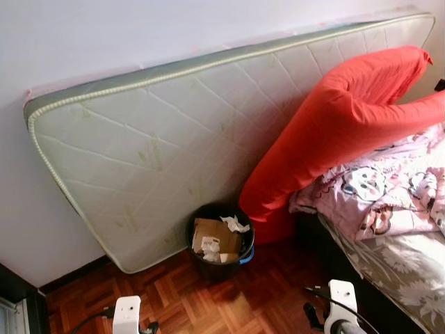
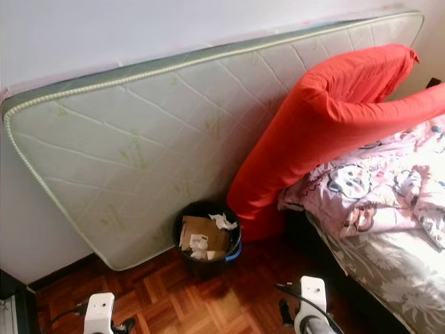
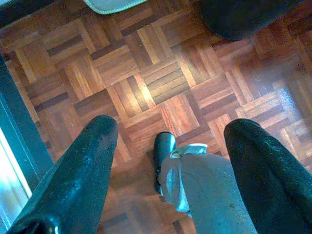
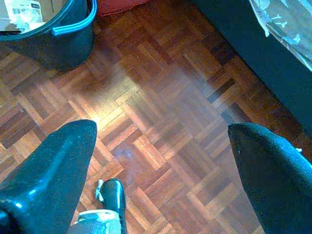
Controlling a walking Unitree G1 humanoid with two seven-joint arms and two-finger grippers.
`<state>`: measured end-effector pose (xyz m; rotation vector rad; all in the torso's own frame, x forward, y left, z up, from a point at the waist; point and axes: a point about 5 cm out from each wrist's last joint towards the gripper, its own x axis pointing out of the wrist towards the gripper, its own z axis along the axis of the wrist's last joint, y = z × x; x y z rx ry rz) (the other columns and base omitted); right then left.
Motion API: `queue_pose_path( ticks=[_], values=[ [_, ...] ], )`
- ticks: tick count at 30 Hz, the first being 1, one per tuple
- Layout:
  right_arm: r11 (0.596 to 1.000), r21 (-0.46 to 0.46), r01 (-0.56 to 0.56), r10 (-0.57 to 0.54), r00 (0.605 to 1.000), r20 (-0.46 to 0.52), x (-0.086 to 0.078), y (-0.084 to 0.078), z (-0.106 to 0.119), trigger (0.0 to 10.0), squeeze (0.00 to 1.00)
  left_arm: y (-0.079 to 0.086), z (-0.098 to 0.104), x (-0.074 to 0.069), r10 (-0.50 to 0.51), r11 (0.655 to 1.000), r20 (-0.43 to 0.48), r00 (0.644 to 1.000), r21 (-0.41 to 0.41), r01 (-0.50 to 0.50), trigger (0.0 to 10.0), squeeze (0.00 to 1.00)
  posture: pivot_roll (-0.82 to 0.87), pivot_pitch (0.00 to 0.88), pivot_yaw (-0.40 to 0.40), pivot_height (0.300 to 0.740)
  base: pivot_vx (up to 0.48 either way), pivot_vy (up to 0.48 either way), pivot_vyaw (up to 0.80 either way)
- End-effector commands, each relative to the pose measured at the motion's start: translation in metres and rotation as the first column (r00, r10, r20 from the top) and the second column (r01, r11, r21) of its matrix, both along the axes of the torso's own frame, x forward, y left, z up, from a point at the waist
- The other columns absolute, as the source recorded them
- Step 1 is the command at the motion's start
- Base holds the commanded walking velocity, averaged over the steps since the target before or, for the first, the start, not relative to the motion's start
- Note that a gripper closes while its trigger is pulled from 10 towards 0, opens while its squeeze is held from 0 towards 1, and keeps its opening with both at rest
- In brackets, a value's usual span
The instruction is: Clean up the room
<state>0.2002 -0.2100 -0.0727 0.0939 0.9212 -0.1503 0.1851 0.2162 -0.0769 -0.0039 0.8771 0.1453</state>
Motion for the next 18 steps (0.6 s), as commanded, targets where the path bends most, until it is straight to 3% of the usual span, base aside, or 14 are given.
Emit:
queue_pose_path(
  ticks=[1,18],
  values=[
    [1.0,0.002,0.011,-0.011,1.0,0.004,0.002,-0.0006,0.0011,10.0,0.0,0.0014,-0.001,-0.0018,-0.008,1.0,-0.019,1.0,0.016,0.008,10.0,0.0,0.08,0.0,-0.046,0.74,0.0,-0.304,-0.77],
    [1.0,-0.001,0.0,0.0,1.0,0.015,0.0033,-0.0002,0.0019,10.0,0.0,0.0014,-0.0012,-0.002,-0.01,1.0,-0.026,1.0,0.016,0.011,10.0,0.0,0.07,0.0,-0.039,0.74,0.0,-0.36,0.0]
  ],
)
